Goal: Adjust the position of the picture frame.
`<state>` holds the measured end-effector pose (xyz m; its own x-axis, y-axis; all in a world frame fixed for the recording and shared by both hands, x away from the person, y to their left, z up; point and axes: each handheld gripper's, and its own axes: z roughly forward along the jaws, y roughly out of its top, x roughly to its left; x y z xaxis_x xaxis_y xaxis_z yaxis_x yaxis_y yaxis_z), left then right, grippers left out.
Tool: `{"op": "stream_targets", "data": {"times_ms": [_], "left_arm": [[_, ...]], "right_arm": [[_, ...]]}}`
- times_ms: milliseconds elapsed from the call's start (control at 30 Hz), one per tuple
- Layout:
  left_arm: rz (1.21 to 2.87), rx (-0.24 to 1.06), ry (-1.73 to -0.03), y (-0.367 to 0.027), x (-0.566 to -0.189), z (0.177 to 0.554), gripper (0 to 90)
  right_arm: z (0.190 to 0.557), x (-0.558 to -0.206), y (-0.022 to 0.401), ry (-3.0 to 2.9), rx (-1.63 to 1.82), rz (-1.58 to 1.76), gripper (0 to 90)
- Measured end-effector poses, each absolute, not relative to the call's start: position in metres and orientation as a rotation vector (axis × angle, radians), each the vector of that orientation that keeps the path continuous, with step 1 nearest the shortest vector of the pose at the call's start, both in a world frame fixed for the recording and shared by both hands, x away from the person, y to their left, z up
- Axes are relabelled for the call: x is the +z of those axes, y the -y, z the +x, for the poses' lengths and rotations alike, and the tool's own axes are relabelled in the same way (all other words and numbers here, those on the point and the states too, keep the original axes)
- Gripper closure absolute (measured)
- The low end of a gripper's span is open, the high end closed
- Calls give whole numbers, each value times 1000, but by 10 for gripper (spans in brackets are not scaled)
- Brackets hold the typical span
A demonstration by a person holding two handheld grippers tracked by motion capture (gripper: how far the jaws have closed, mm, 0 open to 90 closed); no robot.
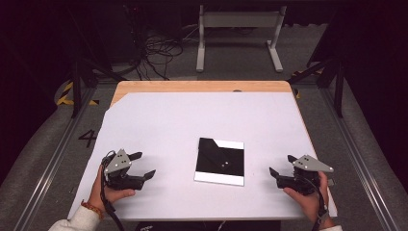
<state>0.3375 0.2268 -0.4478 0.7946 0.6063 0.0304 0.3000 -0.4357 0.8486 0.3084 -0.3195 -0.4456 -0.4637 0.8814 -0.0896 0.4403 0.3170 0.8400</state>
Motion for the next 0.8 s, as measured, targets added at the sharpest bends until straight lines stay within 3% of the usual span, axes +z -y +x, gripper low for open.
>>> {"op": "stream_targets", "data": {"times_ms": [267,367,433,567,800], "left_arm": [[2069,374,-623,-225,-448,333,536],[2104,339,-605,-220,-449,334,758],[2129,331,-599,-216,-449,337,840],[2168,306,-590,-202,-451,344,898],[2206,249,-531,-170,-453,355,899]], "right_arm": [[312,-442,322,-2006,1126,1208,371],[314,-442,320,-2014,1143,1189,555],[317,-440,316,-2033,1138,1176,666],[324,-437,307,-2069,1126,1167,805],[342,-440,287,-2142,1105,1158,900]]}}
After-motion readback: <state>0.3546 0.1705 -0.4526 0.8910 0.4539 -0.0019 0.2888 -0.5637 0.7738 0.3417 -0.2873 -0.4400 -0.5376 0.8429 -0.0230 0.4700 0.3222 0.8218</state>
